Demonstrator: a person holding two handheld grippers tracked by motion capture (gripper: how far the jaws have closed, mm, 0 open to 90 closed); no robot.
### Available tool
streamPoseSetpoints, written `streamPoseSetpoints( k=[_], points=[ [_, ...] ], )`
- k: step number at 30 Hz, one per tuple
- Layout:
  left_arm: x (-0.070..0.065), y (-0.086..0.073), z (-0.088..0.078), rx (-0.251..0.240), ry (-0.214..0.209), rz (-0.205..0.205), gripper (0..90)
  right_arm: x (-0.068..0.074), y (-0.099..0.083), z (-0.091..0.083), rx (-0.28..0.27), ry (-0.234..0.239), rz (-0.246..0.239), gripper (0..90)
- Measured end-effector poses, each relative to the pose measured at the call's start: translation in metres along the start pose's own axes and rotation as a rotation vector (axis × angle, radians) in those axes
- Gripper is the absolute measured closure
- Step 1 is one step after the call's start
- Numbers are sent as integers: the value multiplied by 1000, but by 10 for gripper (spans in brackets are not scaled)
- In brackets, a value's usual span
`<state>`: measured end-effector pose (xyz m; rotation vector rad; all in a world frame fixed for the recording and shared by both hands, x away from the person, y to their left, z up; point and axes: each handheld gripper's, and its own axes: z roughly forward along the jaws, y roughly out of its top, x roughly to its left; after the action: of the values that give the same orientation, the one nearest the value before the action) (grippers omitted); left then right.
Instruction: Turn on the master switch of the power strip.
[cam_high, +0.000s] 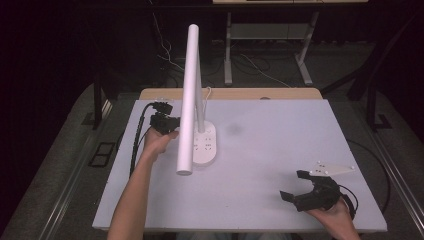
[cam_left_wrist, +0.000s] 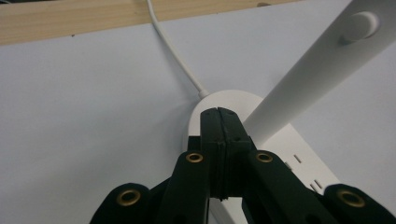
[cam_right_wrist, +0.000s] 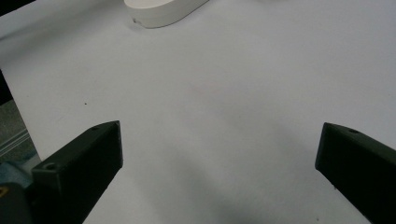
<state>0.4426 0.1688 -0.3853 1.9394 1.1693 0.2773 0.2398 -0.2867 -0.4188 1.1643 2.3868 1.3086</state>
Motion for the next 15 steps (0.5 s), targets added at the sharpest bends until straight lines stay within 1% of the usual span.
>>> streamPoseSetpoints(
  k=[2, 3, 4, 5, 8, 9, 13, 15],
  points=[
    [0, 0, -6, -1, -17, 0, 896, 0, 0, 0, 0, 0, 0, 1],
    [0, 0, -8, -11, -14, 2, 895, 0, 0, 0, 0, 0, 0, 1],
    [-1, -1, -10, -18, -16, -8, 880, 0, 0, 0, 1, 0, 1, 2],
    [-1, -1, -13, -14, -19, -9, 851, 0, 0, 0, 0, 1, 0, 1],
    [-3, -3, -21, -41, -19, -12, 810, 1, 0, 0, -1, 2, -1, 1],
    [-3, -4, -24, -54, -25, -19, 785, 1, 0, 0, -1, 2, -1, 2],
    [-5, -8, -34, -84, -34, -25, 678, 1, 0, 0, -2, 3, 0, 1],
    [-6, -11, -40, -97, -47, -36, 607, 1, 0, 0, -2, 4, 0, 1]
  ],
)
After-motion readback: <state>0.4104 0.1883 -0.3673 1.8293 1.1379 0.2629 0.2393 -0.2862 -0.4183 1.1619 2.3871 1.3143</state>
